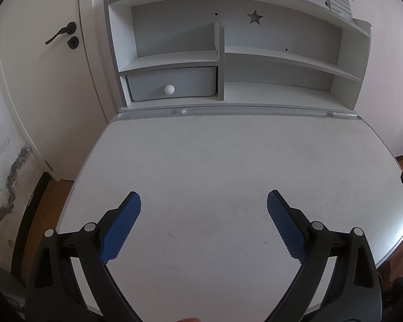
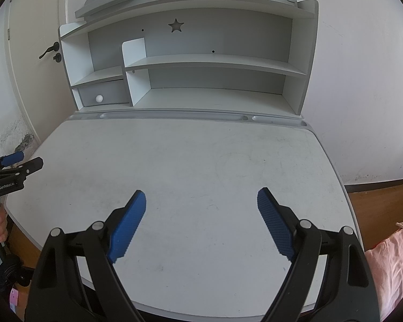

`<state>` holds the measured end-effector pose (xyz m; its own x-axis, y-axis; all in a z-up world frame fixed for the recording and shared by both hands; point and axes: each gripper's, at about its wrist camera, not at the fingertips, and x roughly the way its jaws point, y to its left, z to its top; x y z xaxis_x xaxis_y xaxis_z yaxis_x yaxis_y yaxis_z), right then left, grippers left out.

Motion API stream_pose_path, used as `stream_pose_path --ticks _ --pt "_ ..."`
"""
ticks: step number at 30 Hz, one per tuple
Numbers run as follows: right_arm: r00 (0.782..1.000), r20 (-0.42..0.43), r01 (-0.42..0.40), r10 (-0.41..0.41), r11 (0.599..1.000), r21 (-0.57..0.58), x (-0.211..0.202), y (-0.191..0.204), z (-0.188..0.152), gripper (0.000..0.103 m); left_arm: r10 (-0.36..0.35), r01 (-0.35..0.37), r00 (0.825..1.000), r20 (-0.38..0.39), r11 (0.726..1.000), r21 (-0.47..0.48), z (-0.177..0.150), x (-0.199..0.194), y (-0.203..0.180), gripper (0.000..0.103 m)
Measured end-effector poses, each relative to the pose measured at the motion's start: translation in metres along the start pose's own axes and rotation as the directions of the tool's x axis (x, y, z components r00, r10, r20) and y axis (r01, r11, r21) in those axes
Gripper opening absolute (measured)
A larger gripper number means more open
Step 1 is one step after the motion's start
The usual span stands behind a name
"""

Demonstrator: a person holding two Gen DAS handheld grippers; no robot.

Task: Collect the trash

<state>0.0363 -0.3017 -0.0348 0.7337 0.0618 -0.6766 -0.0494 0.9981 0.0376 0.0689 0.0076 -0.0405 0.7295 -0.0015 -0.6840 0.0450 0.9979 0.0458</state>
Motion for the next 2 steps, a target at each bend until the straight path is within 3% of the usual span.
stream_pose_path --ticks 2 --pt "1.000 -0.001 0.000 0.000 1.000 0.000 0.0002 -0.0008 0.0002 0.082 -0.002 0.002 1.000 -0.001 1.000 0.001 -0.0004 -0.0002 -0.0005 0.092"
